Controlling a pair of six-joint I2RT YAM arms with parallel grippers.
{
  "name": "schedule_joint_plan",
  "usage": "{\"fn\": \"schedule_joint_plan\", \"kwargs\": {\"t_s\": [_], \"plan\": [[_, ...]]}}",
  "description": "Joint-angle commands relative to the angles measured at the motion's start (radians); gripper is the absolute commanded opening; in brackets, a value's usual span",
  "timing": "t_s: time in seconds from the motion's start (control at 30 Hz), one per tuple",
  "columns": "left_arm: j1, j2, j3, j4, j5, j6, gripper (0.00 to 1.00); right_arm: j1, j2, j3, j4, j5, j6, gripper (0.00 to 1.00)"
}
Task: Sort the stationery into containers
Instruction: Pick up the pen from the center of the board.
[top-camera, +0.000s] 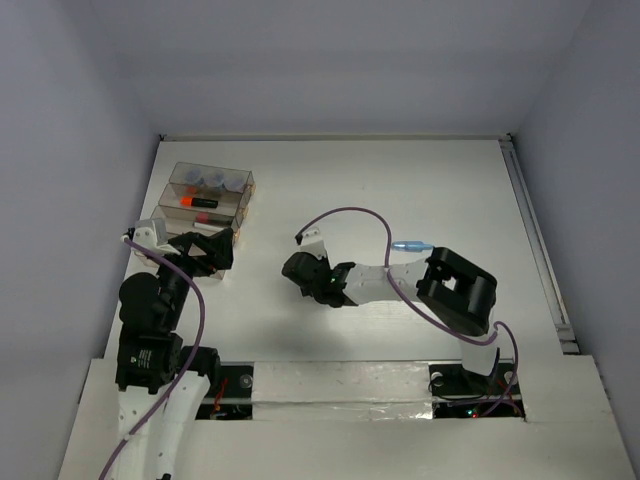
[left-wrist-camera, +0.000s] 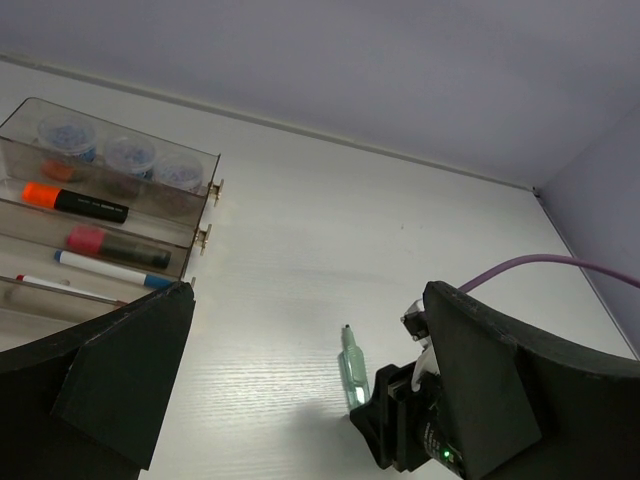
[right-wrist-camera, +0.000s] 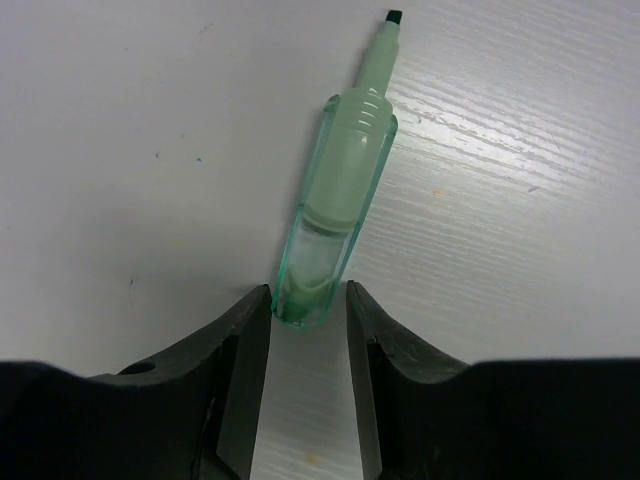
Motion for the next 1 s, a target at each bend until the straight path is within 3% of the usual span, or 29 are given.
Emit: {"fn": "schedule_joint_plan", "kwargs": {"t_s": [0.0,0.27,0.4,0.7,0.8,0.97], "plan": [[0.007,0.011,-0.005,0.052,0.014,-0.003,0.99,-0.013,-0.006,-0.041,-0.002,0.038,0.006,0.45],[0.007,0.012,-0.005,0.052,0.014,-0.003,0.99,-0.022,0.01,-0.054,0.049,0.012,0.016,0.4],[0.007,0.011,-0.005,0.052,0.014,-0.005,0.99,-0.022,0.01,-0.053,0.052,0.009,0.022,0.43],[0.007,0.012,-0.005,0.05,0.012,-0.005,0.99,-0.031,0.007,-0.076,0.063,0.04,0.008,0.27],[0.007,0.018,-0.003,0.046,0.005,-0.006,0.99,-0.031,-0.038,-0.096,0.069,0.047,-0.012,0.21],[0.007,0.051,0.01,0.038,0.004,-0.025,0.99,-0.031,-0.281,-0.191,0.089,-0.057,-0.108,0.16]]}}
